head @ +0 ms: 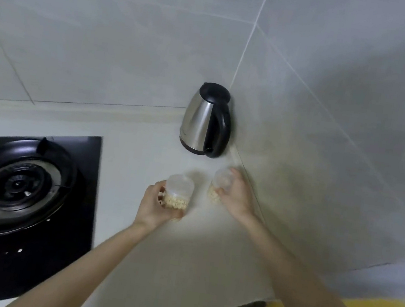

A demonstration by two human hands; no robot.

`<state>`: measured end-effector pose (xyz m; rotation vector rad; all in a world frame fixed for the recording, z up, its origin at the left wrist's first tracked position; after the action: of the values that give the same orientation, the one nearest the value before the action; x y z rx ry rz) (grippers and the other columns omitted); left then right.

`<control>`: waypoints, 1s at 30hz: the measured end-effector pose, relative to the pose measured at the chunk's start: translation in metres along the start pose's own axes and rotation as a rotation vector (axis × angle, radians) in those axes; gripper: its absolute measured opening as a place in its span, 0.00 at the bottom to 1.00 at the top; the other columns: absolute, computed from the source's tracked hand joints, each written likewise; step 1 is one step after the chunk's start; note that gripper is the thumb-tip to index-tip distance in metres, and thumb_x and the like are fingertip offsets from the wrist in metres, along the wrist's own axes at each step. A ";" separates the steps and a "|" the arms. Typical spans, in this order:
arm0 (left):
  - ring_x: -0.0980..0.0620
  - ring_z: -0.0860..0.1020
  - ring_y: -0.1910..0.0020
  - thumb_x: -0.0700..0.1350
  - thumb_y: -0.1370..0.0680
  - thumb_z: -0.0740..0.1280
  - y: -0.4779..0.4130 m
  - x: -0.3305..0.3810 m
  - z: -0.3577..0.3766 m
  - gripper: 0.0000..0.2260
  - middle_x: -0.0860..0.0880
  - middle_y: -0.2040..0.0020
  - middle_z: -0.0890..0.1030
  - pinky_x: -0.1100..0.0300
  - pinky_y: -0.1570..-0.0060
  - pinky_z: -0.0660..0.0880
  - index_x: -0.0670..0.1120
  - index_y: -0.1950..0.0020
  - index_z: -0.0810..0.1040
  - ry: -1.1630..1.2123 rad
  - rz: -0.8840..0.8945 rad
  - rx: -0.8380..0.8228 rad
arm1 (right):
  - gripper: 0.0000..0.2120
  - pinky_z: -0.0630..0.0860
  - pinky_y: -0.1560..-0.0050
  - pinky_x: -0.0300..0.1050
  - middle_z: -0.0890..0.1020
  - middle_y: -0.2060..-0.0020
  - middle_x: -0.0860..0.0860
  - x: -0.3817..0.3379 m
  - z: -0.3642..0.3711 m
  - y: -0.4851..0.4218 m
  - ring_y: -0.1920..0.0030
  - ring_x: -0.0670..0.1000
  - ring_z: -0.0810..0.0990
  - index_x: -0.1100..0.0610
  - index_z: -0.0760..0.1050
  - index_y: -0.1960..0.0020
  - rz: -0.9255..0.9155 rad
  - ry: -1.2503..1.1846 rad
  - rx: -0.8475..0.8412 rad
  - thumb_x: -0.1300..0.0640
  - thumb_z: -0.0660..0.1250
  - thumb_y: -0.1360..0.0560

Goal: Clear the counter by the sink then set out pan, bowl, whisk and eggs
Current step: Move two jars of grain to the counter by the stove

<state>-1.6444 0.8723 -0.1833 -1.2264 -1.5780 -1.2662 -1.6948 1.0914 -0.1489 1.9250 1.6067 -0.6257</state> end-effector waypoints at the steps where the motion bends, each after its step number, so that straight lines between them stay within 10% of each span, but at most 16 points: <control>1: 0.56 0.76 0.53 0.41 0.43 0.79 -0.003 -0.003 0.003 0.32 0.54 0.48 0.72 0.67 0.61 0.74 0.51 0.43 0.71 0.004 -0.018 0.007 | 0.33 0.66 0.37 0.41 0.72 0.34 0.55 0.001 -0.001 -0.009 0.35 0.55 0.72 0.59 0.63 0.28 -0.014 0.025 0.013 0.55 0.72 0.29; 17: 0.55 0.77 0.47 0.42 0.39 0.81 -0.029 -0.014 0.047 0.31 0.53 0.42 0.77 0.64 0.52 0.75 0.52 0.40 0.73 -0.047 -0.088 -0.004 | 0.25 0.57 0.30 0.39 0.69 0.31 0.57 0.009 -0.018 -0.075 0.30 0.55 0.66 0.61 0.69 0.31 -0.169 0.102 0.066 0.65 0.67 0.28; 30: 0.52 0.77 0.49 0.39 0.38 0.80 -0.049 0.018 0.129 0.31 0.52 0.47 0.78 0.64 0.53 0.73 0.50 0.39 0.72 -0.090 -0.045 -0.082 | 0.25 0.68 0.32 0.54 0.74 0.34 0.54 0.045 -0.062 0.019 0.33 0.54 0.73 0.58 0.70 0.32 -0.203 -0.040 0.078 0.71 0.62 0.28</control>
<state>-1.6955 1.0000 -0.2072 -1.3226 -1.6400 -1.3319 -1.6678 1.1637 -0.1306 1.8049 1.7905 -0.8149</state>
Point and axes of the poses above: each hand's wrist, its own y-axis away from the middle knuckle, its own z-axis out of the palm, x = y × z, the point moved 9 cm from there along -y, towards the middle knuckle
